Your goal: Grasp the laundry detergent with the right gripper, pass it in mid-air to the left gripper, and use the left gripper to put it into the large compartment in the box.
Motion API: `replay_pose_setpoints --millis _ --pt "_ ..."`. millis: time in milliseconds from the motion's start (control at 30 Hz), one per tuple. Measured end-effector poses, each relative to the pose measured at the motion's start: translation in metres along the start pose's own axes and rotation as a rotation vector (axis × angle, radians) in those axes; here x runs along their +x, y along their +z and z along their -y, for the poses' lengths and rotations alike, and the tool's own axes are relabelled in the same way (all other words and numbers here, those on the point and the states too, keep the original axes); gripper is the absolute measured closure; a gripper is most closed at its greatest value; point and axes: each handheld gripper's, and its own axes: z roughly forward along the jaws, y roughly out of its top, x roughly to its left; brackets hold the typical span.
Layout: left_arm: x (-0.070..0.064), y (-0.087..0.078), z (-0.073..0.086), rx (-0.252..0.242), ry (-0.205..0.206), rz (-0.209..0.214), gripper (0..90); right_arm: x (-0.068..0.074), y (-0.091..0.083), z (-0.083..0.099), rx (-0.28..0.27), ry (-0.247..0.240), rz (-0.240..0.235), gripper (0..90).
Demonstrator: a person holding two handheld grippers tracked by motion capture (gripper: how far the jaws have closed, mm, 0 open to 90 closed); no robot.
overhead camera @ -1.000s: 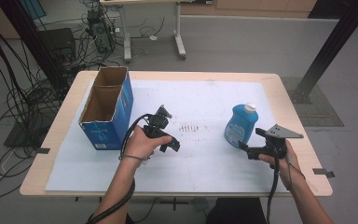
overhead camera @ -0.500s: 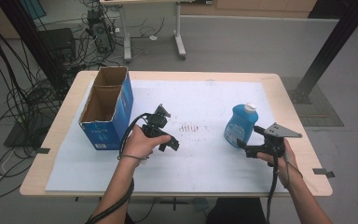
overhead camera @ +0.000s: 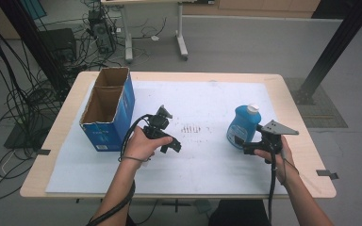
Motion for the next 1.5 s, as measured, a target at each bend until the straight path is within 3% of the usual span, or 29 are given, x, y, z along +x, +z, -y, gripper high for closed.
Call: replay_pose_setpoints --millis 533,1500 --pt "0.005 -0.001 0.005 -0.004 -0.013 0.002 12.3 0.003 0.013 0.000 -0.012 0.006 -0.002 5.8" --pt "0.003 0.000 0.005 -0.002 -0.001 -0.006 12.1 0.001 0.011 -0.001 -0.027 0.016 -0.005 5.8"
